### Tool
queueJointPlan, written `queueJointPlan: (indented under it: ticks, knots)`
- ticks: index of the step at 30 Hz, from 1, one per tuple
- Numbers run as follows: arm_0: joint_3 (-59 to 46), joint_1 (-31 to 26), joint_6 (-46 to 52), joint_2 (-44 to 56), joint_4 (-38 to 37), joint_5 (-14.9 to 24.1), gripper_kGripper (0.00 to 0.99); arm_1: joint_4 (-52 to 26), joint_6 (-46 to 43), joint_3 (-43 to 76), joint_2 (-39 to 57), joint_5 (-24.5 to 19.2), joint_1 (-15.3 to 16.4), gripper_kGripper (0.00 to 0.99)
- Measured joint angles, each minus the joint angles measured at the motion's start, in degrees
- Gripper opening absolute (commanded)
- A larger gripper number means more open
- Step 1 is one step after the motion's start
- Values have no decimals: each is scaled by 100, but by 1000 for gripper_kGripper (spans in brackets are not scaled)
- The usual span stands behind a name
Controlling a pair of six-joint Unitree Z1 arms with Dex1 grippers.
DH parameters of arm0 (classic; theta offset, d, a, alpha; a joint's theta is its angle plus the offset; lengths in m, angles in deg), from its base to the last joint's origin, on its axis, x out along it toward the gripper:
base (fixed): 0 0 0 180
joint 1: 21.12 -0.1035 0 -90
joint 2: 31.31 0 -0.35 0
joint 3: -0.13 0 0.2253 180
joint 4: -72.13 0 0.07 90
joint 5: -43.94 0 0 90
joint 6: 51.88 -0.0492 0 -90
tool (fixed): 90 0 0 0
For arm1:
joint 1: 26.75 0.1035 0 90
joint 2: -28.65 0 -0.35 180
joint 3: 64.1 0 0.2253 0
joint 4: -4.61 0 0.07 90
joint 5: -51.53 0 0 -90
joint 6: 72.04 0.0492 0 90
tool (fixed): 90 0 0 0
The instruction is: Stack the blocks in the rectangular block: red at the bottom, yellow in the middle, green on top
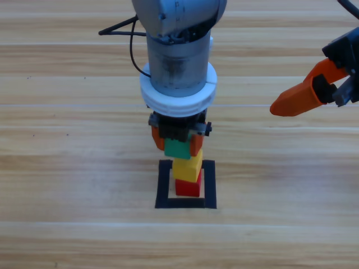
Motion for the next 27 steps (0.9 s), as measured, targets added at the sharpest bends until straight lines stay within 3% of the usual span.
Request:
queueJointPlan:
  ticks: [27]
  knots:
    - [1, 7, 68, -97, -4, 0, 0, 0, 0, 0, 0, 0, 0, 989]
